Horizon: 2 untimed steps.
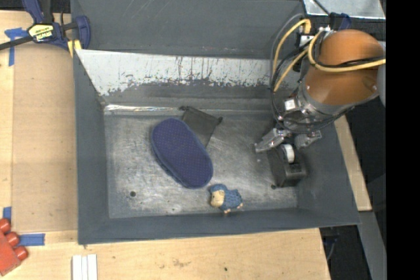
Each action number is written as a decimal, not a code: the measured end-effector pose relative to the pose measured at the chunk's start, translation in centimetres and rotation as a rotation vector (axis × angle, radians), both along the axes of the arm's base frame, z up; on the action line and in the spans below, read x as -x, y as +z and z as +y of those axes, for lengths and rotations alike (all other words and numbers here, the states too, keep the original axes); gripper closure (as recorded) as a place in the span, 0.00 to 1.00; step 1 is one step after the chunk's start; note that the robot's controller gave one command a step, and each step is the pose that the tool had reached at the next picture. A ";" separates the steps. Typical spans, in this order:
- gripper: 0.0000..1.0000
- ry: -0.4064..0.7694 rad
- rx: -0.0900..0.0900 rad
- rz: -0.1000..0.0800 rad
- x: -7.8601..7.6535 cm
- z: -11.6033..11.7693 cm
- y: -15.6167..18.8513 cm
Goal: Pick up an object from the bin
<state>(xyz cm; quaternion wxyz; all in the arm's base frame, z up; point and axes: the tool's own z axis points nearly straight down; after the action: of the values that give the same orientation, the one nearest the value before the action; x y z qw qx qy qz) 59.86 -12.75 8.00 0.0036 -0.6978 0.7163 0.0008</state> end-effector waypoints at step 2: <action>1.00 0.176 0.007 -0.001 -0.2 1.4 -0.2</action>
Offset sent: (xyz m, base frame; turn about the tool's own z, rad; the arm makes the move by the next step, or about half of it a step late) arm -0.0014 0.0144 -0.0100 -0.1805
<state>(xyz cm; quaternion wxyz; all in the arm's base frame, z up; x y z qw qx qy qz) 60.11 -11.32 7.76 0.0015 -0.7579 0.6523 -0.0019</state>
